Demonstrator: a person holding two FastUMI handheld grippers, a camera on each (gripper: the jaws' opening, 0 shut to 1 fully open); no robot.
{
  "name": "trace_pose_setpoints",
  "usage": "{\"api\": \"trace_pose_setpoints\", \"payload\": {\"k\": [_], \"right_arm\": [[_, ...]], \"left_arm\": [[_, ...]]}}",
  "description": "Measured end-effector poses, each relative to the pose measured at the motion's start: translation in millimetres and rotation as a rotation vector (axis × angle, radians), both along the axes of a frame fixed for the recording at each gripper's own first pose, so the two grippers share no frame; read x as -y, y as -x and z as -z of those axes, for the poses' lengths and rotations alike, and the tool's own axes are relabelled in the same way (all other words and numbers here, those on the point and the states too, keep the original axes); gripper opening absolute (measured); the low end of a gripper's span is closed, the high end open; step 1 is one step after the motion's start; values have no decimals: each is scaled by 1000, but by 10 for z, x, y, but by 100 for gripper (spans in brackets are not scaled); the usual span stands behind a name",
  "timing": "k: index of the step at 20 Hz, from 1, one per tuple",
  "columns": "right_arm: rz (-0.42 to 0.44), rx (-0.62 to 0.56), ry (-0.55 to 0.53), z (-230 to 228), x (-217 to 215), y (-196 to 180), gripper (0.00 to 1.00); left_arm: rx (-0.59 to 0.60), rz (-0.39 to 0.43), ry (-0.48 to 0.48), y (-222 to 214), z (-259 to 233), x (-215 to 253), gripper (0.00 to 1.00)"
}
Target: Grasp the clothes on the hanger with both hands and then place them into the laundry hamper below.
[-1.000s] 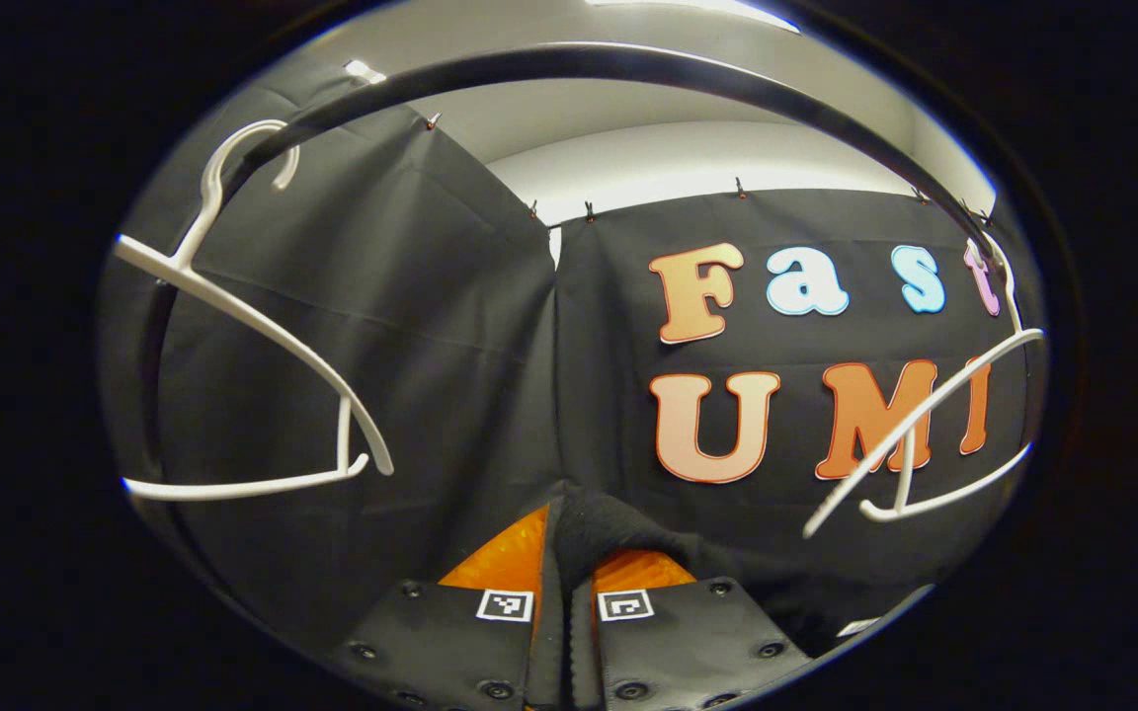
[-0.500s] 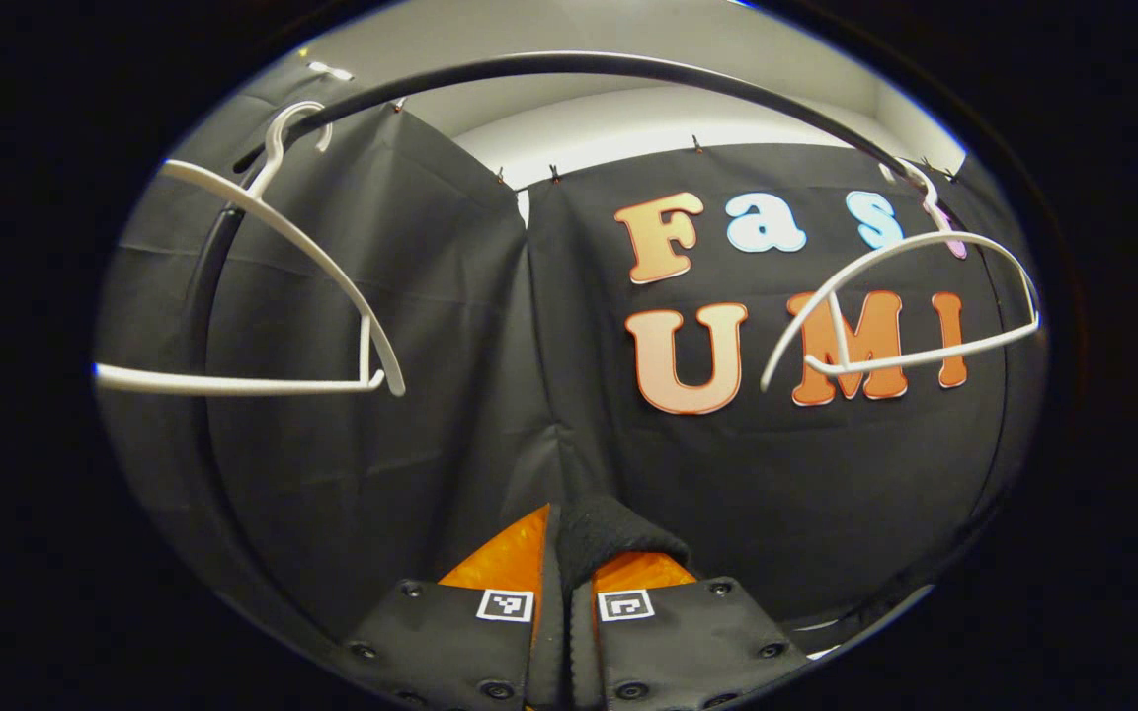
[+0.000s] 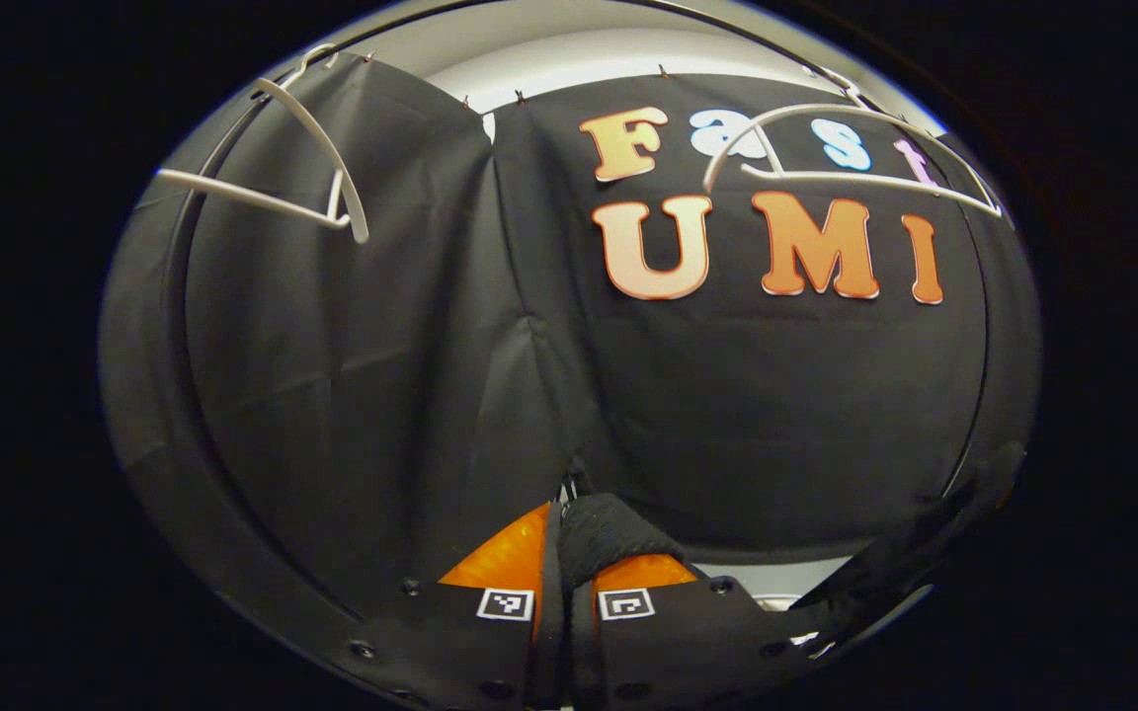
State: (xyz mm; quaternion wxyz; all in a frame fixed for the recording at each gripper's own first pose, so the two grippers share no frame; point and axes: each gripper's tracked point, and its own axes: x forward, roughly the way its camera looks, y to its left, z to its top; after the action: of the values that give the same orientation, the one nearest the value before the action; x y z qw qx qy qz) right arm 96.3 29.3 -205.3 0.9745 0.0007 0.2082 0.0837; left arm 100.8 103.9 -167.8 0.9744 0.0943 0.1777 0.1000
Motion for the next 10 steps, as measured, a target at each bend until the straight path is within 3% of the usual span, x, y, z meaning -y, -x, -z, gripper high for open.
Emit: {"api": "trace_pose_setpoints", "payload": {"k": [7,10], "right_arm": [[33,-302,-20,1237,41,473,4],[24,-395,-18,1585,-77,521,5]], "left_arm": [[-333,-16,-19,506,1391,-11,10],[-431,-24,-20,544,1729,45,11]]}}
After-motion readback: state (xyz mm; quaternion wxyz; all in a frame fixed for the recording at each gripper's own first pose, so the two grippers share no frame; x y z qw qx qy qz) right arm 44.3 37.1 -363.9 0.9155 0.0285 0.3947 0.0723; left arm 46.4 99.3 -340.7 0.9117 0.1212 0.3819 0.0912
